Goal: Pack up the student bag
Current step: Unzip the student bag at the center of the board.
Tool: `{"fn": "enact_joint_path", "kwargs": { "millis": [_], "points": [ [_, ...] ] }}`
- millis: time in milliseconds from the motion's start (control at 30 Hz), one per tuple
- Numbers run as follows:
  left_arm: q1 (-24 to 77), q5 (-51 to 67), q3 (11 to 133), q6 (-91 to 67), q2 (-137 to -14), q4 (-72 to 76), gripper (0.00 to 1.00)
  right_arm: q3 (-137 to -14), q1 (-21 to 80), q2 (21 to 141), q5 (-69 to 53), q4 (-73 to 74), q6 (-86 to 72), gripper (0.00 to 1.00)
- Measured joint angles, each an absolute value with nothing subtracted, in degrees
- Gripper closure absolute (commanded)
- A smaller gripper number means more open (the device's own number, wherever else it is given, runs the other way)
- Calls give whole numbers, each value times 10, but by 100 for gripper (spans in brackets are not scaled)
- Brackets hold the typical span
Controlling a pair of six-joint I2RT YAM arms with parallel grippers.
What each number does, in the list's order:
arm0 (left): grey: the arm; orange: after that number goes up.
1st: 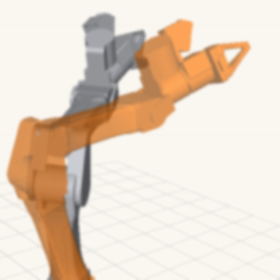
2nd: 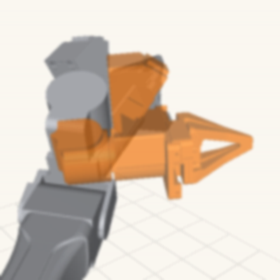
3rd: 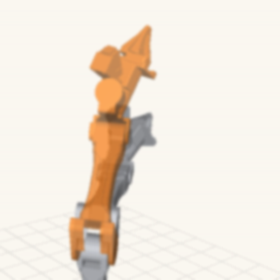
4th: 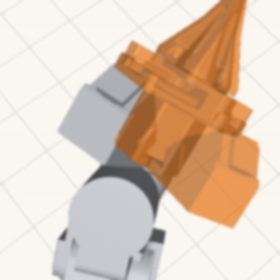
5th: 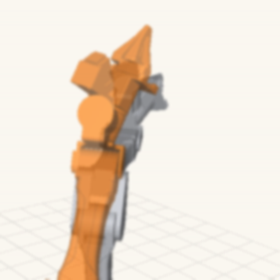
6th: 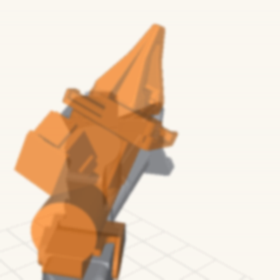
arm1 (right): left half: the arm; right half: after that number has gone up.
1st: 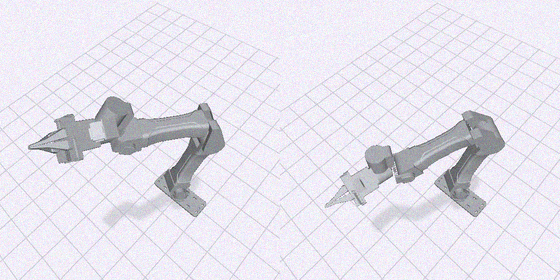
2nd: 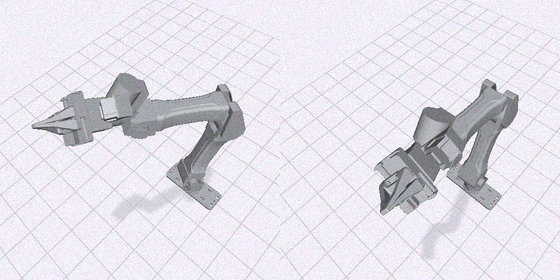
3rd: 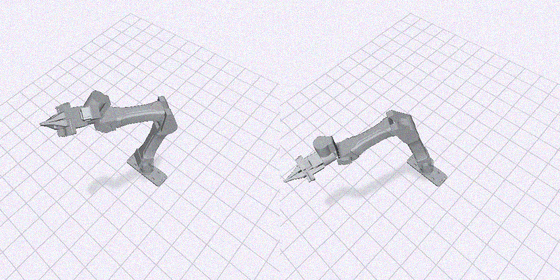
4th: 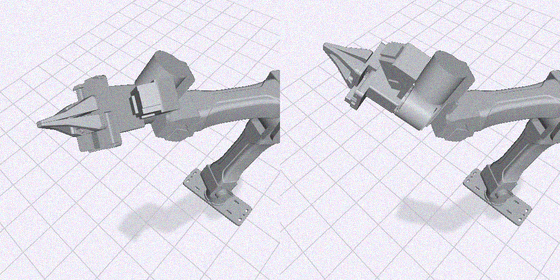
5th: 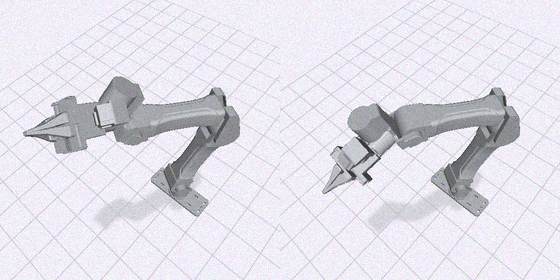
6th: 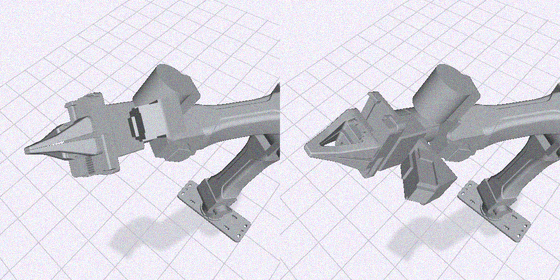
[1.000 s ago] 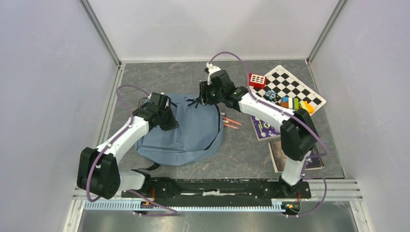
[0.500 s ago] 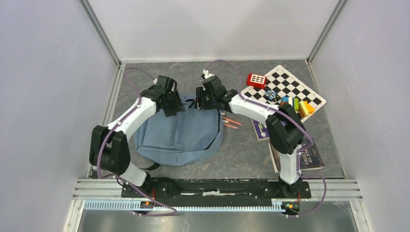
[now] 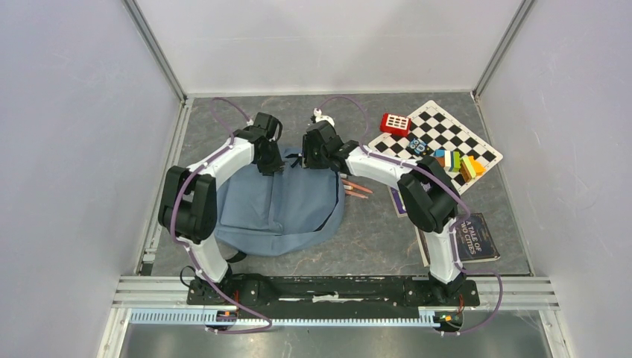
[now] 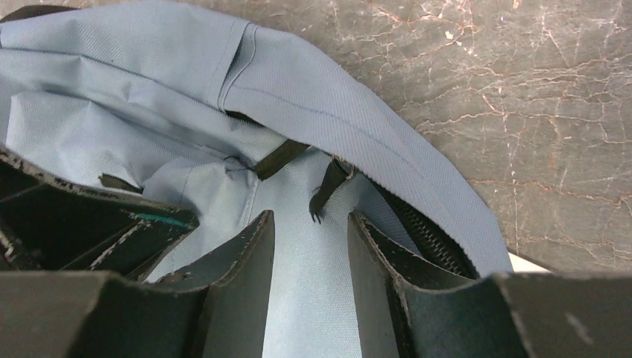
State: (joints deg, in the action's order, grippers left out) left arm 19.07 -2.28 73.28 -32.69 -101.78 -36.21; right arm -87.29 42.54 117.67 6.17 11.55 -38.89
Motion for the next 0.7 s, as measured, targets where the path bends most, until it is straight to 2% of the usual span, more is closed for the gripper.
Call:
{"fn": "enact_joint_path", "kwargs": {
  "millis": [100,200,333,700],
  "points": [
    [191,-25,733,-322,-1019,-361,92,-881,427,1186,72,113,-394,55],
    [191,-26,732,-319,-1019,-361,98,-891,427,1196,88,114,-398,58],
    [191,-25,725,-319,-1018,-355,98,-899,427,1206,106,114,-404,63],
    [191,-25,698,-319,-1002,-339,98,-928,432,1248,117,126,-434,67]
  ]
}}
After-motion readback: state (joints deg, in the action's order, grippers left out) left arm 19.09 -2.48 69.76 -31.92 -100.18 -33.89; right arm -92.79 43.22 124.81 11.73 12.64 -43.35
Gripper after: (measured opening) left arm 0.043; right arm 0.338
